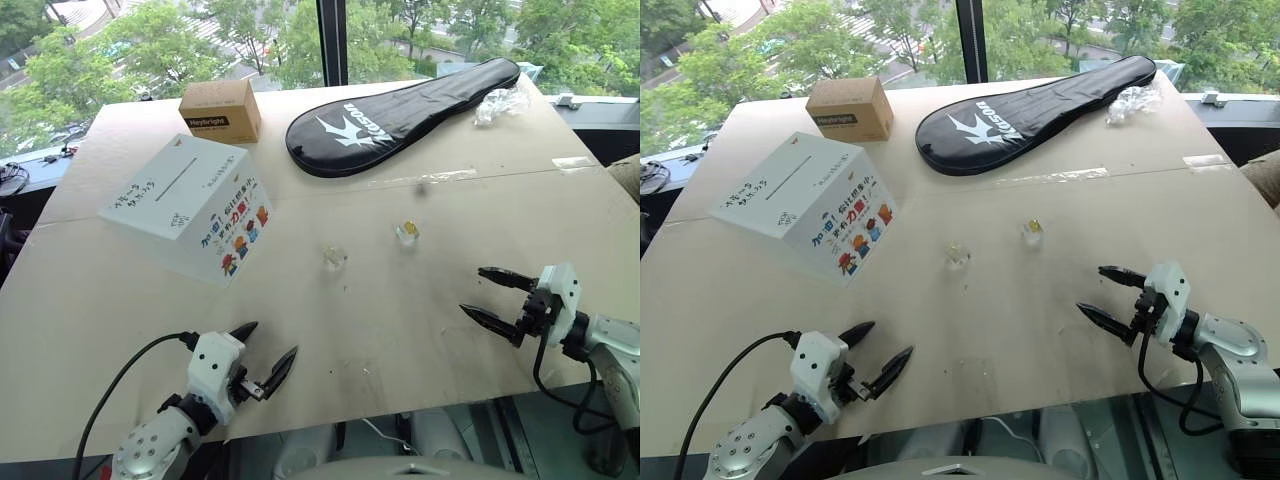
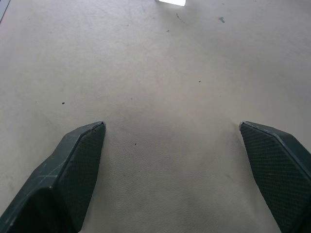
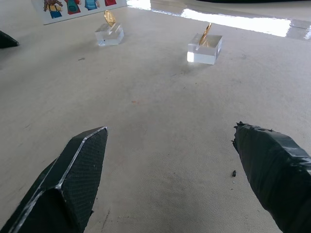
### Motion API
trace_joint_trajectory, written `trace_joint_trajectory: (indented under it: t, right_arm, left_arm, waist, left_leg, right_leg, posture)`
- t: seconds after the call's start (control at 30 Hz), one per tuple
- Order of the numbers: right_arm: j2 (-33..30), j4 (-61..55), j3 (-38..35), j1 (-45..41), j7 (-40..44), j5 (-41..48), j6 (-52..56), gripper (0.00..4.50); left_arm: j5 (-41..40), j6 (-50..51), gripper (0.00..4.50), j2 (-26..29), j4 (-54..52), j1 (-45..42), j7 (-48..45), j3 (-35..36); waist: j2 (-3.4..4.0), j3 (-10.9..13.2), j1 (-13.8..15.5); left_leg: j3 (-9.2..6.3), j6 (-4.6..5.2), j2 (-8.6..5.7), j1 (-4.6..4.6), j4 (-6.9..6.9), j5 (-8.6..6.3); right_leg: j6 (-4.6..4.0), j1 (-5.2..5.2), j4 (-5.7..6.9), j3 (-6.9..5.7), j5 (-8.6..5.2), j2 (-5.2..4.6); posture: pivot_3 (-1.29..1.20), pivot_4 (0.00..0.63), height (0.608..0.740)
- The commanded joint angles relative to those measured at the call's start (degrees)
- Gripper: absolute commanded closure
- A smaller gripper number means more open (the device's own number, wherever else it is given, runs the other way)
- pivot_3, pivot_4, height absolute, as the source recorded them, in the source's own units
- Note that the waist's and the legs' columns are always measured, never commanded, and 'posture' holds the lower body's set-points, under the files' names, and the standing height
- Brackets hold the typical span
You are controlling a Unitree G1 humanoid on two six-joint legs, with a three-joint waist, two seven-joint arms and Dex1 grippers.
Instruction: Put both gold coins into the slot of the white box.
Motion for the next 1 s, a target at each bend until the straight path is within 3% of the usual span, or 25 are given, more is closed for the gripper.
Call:
trace_joint_trajectory:
  t: [0.03, 0.7, 1.0]
  right_arm:
    - [-0.2, -0.7, -0.9, -0.1, 0.0, -0.1, -1.4, 0.05]
    - [1.7, 0.8, 0.3, -0.9, -0.6, -2.2, -3.2, 0.05]
    - [8.4, -4.3, 5.0, -12.1, -15.5, -5.1, 7.0, 0.05]
  left_arm:
    - [-1.0, 0.5, 0.0, 0.4, -1.1, 0.9, -0.7, 0.5]
    - [-2.6, 1.1, 0.0, 1.6, -1.6, -0.1, -0.8, 0.8]
    - [-13.5, 7.3, 0.0, 4.8, -8.2, -7.4, -3.9, 2.9]
  waist:
    - [0.0, 0.0, 0.0]
    - [0.0, 0.0, 0.0]
    - [0.02, 0.0, -0.3]
  left_leg:
    - [0.0, 0.0, 0.0, 0.0, 0.0, 0.0]
    - [0.0, 0.0, 0.0, 0.0, 0.0, 0.0]
    - [-0.01, -0.02, 0.02, 0.0, 0.02, 0.01]
  right_leg:
    - [0.0, 0.0, 0.0, 0.0, 0.0, 0.0]
    - [0.0, 0.0, 0.0, 0.0, 0.0, 0.0]
    - [-0.01, -0.01, 0.04, -0.01, 0.0, 0.03]
  posture:
    - [0.0, 0.15, 0.74]
    - [0.0, 0.15, 0.74]
    - [0.0, 0.15, 0.74]
